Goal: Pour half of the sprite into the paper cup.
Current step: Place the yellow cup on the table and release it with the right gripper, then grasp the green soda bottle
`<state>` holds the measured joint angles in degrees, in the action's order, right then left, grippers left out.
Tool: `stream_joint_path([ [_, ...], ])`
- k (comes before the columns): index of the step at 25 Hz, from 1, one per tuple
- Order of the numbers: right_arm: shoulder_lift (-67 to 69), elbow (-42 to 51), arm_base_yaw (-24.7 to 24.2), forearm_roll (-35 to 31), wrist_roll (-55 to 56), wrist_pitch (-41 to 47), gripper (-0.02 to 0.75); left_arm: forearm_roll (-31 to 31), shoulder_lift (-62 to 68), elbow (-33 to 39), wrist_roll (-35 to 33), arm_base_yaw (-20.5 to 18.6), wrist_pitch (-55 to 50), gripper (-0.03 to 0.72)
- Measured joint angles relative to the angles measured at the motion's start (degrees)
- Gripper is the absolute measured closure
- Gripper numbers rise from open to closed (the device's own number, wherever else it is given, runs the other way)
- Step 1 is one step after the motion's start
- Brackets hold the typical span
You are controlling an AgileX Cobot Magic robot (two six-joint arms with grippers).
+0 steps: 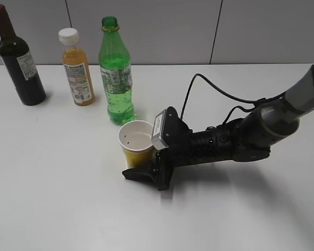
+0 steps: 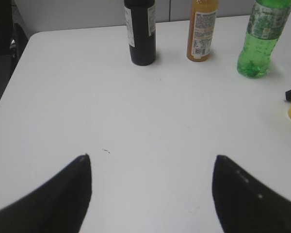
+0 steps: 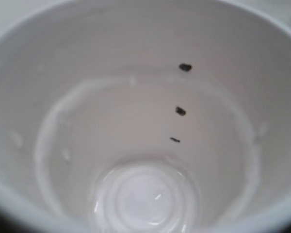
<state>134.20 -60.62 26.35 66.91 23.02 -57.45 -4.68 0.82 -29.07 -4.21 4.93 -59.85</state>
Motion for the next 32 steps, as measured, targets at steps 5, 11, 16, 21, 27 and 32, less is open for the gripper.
stream_joint_path([
  [5,-1.49,2.72,-2.65,1.85,0.06,-0.37,0.083,0.00,0.00,0.00,0.00,0.00,0.00,0.099],
  [11,-6.17,8.40,-6.87,3.54,0.00,-0.56,0.084,0.00,0.00,0.00,0.00,0.00,0.00,0.099],
  [16,-10.78,11.66,-10.31,3.72,0.00,0.31,0.090,0.00,0.00,0.00,0.00,0.00,0.00,0.099],
  [21,-16.99,13.35,-13.75,3.18,0.00,5.40,0.097,0.00,0.00,0.00,0.00,0.00,0.00,0.099],
  [27,-24.57,13.40,-15.10,-8.40,-0.07,18.16,0.104,0.00,0.00,0.00,0.00,0.00,0.00,0.099],
  [32,-28.86,11.66,-15.10,-16.34,0.71,33.55,0.117,0.00,0.00,0.00,0.00,0.00,0.00,0.099],
])
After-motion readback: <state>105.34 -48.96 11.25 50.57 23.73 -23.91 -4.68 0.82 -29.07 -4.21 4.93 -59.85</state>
